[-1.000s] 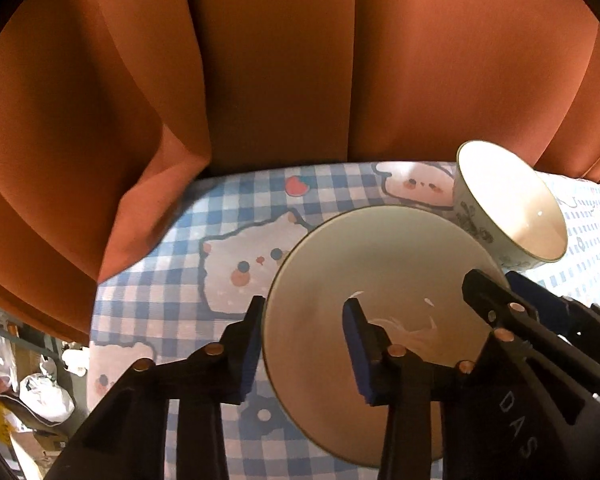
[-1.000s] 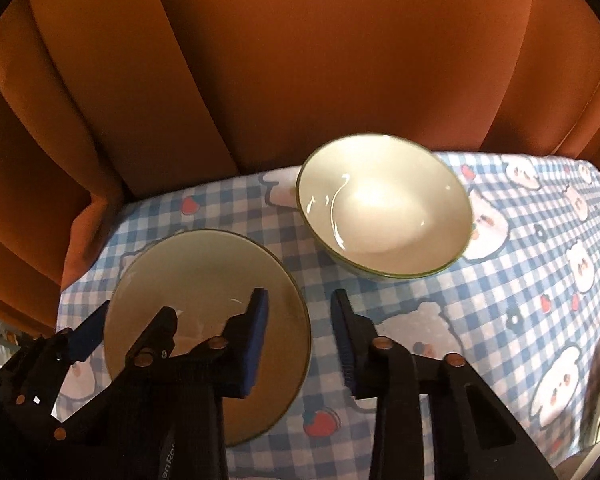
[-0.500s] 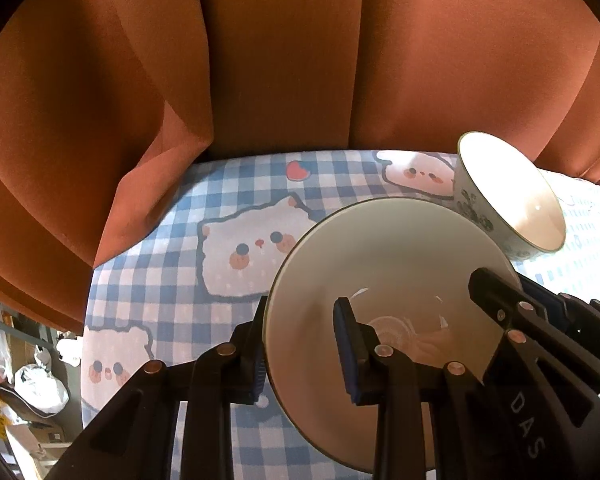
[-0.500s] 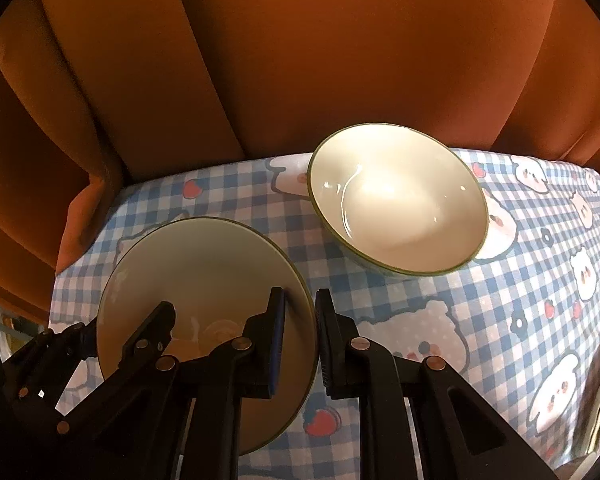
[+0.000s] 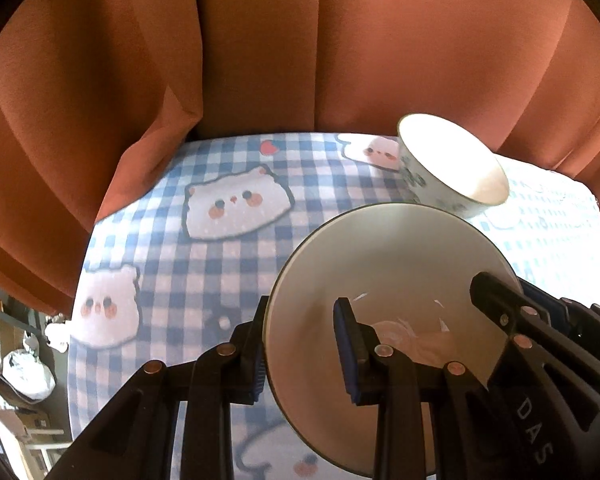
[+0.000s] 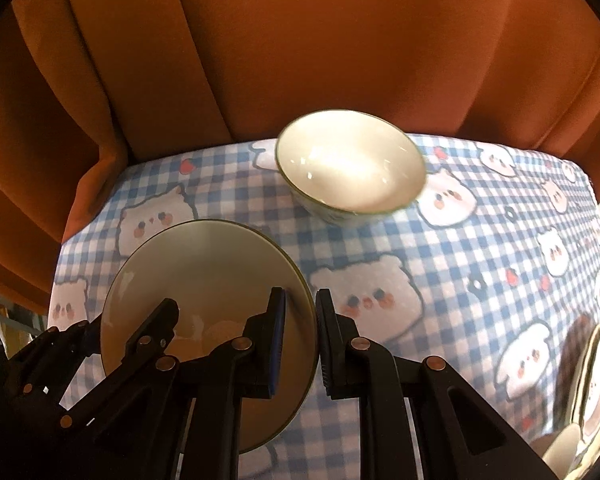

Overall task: Organize plates and bowls
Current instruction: 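Carry the second olive-rimmed plate with the left tool toward the stack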

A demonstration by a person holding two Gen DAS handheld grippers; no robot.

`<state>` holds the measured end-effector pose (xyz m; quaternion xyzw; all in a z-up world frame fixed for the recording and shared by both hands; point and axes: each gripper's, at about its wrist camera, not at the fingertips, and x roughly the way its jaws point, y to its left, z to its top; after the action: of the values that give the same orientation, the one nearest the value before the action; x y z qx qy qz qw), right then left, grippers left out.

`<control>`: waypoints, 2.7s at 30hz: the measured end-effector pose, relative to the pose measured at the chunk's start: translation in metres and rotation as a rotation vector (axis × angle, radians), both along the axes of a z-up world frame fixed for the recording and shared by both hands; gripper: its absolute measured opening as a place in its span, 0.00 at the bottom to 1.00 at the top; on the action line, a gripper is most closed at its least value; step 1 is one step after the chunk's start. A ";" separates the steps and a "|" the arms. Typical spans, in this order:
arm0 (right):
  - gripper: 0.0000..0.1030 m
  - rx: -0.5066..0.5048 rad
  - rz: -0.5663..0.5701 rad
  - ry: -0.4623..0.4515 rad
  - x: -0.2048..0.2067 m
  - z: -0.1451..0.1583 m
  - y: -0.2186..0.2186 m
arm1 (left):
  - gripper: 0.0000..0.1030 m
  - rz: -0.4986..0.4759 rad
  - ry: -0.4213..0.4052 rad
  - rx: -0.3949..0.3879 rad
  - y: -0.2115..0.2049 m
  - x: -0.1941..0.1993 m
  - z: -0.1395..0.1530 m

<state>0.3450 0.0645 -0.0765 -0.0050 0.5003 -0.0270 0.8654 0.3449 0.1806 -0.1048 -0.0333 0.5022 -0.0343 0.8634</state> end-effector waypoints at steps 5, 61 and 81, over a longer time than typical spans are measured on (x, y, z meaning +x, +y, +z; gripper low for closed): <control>0.18 0.010 0.029 0.003 -0.025 0.008 -0.013 | 0.28 0.036 -0.004 0.007 -0.012 -0.025 0.007; 0.18 0.009 0.092 0.005 -0.210 0.026 -0.263 | 0.27 0.064 0.004 0.035 -0.270 -0.212 0.030; 0.18 -0.027 0.102 0.047 -0.191 0.000 -0.270 | 0.27 0.058 0.048 0.063 -0.283 -0.199 0.009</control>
<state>0.1543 -0.2054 -0.0763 -0.0427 0.5192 0.0107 0.8535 0.1464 -0.1027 -0.0959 -0.0216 0.5224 0.0076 0.8524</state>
